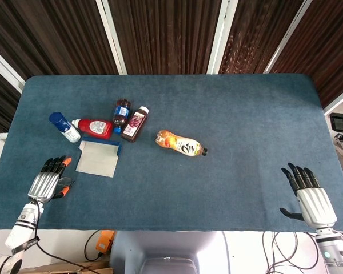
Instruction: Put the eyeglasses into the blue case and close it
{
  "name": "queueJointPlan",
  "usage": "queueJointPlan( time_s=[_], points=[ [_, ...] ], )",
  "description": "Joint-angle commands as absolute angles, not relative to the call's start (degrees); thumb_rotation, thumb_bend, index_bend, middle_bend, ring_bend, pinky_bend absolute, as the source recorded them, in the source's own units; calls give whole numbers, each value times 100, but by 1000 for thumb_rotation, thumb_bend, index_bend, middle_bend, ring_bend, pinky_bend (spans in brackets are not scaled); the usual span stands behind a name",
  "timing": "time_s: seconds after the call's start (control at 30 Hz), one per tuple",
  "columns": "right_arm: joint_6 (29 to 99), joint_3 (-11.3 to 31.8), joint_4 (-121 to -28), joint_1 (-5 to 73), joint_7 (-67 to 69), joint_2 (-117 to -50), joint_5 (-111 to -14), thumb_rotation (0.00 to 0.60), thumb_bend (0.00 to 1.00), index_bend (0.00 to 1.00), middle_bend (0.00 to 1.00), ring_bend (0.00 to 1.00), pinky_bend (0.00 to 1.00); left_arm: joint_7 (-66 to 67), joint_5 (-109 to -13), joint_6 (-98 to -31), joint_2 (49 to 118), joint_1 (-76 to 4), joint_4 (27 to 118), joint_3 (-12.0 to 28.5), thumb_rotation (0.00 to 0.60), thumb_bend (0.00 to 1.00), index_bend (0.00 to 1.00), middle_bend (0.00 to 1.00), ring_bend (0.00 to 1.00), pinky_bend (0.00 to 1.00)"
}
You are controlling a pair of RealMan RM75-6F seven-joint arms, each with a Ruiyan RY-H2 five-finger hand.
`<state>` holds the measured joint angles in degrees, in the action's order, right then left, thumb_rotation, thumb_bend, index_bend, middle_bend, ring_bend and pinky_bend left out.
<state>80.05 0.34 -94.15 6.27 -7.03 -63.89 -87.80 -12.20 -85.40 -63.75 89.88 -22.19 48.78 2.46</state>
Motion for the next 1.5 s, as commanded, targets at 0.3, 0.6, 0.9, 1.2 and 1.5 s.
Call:
queueJointPlan(
  time_s=[0.3, 0.6, 0.9, 1.2, 1.5],
  points=[
    [8011, 37, -9417, 618, -631, -6348, -8769, 600, 67, 0, 0, 0, 0, -744, -8133, -5757, 8398, -2278, 5812, 228, 600, 320, 168, 0, 0, 66],
    [8023, 6, -9419, 610, -601, -6331, -8832, 600, 66, 0, 0, 0, 0, -357, -7877, -5964, 7863, -2137, 6464, 317, 600, 376, 264, 0, 0, 75],
    [8004, -3, -9418, 615, -595, -6327, -8842, 600, 66, 0, 0, 0, 0, -314, -7627, -5601, 7850, -2181, 6278, 298, 600, 377, 277, 0, 0, 76],
    [7994, -17, -9424, 617, -548, -6301, -8860, 600, 67, 0, 0, 0, 0, -268, -7525, -5463, 7833, -2197, 5939, 288, 600, 376, 362, 14, 0, 83],
    [7971, -28, -9442, 624, -582, -6309, -8867, 600, 66, 0, 0, 0, 0, -673, -7767, -5561, 8036, -2213, 5548, 220, 600, 376, 399, 43, 0, 95]
  ],
)
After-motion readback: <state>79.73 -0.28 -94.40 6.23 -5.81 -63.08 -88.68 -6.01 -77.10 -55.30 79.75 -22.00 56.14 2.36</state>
